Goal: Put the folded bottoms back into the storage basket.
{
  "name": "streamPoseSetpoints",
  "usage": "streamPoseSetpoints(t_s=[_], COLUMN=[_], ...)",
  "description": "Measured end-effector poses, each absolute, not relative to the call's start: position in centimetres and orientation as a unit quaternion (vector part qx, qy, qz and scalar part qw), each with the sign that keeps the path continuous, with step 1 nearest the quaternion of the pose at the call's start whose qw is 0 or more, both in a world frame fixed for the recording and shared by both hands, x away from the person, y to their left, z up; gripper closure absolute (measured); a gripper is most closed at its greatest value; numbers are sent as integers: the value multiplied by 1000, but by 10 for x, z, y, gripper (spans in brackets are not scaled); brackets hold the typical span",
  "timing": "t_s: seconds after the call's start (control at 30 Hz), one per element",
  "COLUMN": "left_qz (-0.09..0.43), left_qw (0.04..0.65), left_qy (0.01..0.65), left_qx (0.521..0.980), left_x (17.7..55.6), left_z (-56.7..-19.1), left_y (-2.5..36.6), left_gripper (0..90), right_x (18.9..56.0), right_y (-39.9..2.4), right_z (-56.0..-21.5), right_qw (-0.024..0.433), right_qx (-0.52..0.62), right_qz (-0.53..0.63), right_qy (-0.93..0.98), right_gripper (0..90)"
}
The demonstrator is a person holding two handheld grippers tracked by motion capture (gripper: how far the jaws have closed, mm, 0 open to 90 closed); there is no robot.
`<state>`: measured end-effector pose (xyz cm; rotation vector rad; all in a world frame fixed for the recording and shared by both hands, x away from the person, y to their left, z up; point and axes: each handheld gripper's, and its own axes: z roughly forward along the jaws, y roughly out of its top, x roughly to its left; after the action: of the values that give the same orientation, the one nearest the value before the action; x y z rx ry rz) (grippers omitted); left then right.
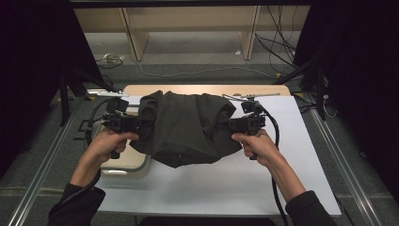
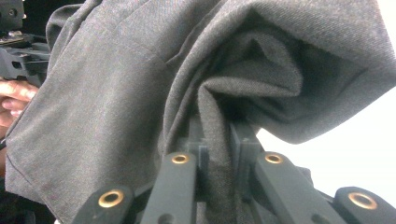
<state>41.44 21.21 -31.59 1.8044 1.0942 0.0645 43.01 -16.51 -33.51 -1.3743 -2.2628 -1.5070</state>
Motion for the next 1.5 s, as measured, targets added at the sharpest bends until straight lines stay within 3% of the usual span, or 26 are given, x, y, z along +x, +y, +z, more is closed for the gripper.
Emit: streamPoseSetpoints(t_s=[1.5], left_qz=[69], left_qw=[539], left_qy=[517], left_qx=[662], left_x=[406], left_z=[-299], left_y=[310], left_gripper=[837], right_x=[465], right_y=[-56], right_z=[-298], right_qw=[50], right_qx=[-401], right_qz=[-497], right_qy=[-768], right_gripper=[828])
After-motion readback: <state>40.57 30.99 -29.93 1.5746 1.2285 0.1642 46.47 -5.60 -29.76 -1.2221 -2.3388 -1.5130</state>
